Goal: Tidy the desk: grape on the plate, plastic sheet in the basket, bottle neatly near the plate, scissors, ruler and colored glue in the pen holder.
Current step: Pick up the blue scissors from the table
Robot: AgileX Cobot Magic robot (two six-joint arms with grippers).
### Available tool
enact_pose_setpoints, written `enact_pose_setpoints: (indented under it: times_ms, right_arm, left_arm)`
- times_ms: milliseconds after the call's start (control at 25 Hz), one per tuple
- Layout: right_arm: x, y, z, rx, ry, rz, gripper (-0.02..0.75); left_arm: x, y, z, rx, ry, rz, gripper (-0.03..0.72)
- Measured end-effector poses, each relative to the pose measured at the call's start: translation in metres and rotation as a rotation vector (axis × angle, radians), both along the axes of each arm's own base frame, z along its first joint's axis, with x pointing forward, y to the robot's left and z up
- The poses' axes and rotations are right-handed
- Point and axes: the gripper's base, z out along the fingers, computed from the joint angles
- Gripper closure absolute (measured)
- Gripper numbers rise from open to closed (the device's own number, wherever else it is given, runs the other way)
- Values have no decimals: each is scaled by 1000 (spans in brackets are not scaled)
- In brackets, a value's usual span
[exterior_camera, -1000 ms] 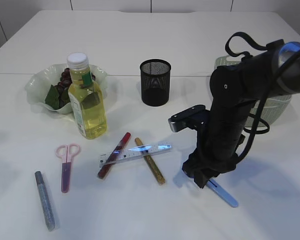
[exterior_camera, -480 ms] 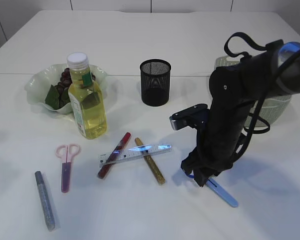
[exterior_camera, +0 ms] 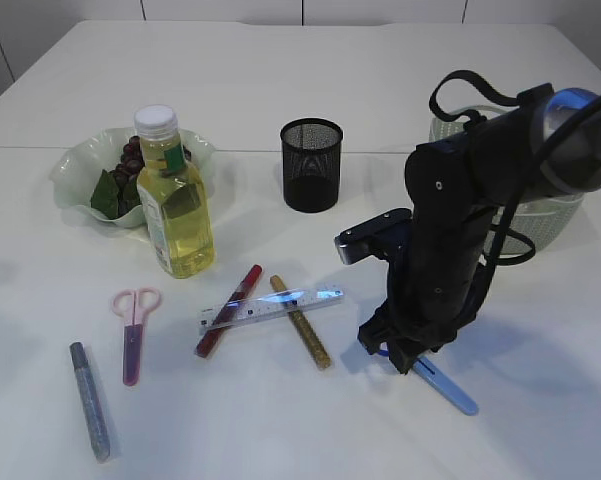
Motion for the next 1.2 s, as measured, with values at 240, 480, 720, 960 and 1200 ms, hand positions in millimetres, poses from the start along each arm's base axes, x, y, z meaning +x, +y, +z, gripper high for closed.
enact_pose_setpoints:
  times_ms: [240, 480, 720, 960, 1200]
  right_arm:
    - [0, 0, 0, 0, 0, 0, 342]
    - [0, 0, 0, 1, -2, 0, 342]
    - [1, 0, 0, 5, -10, 0, 342]
    - [1, 1, -4, 3, -6, 0, 342]
    - [1, 1, -5, 1, -2, 0, 343]
  left_arm:
    - [0, 0, 0, 0, 0, 0, 358]
    - [0, 0, 0, -3, 0, 1, 358]
    - [0, -1, 0, -9, 1, 2, 358]
    - [0, -1, 0, -11, 1, 2, 363]
    - [0, -1, 0, -11, 1, 2, 365]
